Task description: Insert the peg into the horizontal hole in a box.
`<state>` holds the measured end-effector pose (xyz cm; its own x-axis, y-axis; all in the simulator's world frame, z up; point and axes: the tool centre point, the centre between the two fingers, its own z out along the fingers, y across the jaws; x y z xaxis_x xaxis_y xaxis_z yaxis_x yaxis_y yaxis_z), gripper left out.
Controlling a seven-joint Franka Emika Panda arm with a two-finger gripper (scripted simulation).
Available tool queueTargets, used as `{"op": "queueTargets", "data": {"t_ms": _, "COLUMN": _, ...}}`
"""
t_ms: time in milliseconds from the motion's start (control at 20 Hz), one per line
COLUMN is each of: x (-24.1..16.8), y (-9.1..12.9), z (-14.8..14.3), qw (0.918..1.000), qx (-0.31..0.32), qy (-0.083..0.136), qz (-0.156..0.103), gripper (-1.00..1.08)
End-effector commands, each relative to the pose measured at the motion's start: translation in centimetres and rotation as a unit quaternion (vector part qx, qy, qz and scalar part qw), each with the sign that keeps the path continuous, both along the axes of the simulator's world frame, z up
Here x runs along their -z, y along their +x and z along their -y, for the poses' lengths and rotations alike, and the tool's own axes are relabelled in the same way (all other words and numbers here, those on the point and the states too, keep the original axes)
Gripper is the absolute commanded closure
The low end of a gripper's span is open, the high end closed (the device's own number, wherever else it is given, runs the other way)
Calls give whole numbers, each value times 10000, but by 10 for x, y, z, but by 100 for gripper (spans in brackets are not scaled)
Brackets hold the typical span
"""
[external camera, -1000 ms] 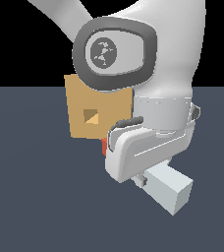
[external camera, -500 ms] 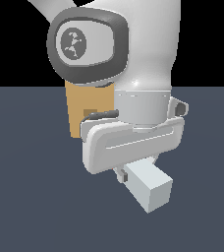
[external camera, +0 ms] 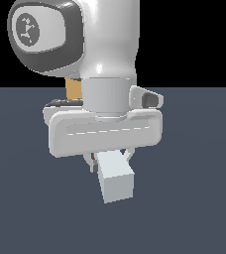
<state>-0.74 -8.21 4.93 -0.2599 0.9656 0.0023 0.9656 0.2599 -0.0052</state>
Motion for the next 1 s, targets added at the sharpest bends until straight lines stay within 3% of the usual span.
{"op": "queueTargets", "data": {"t_ms": 0, "x": -7, "y": -13, "z": -4, "qw": 9996, "qx": 288, "qy": -2, "qz": 27, "gripper": 108}}
{"op": "queueTargets", "data": {"t_ms": 500, "x": -26, "y": -69, "z": -28, "qw": 9898, "qx": 1421, "qy": -3, "qz": 28, "gripper": 108}}
{"op": "queueTargets", "data": {"t_ms": 950, "x": -36, "y": -95, "z": -48, "qw": 9792, "qx": 2030, "qy": -7, "qz": 27, "gripper": 108}}
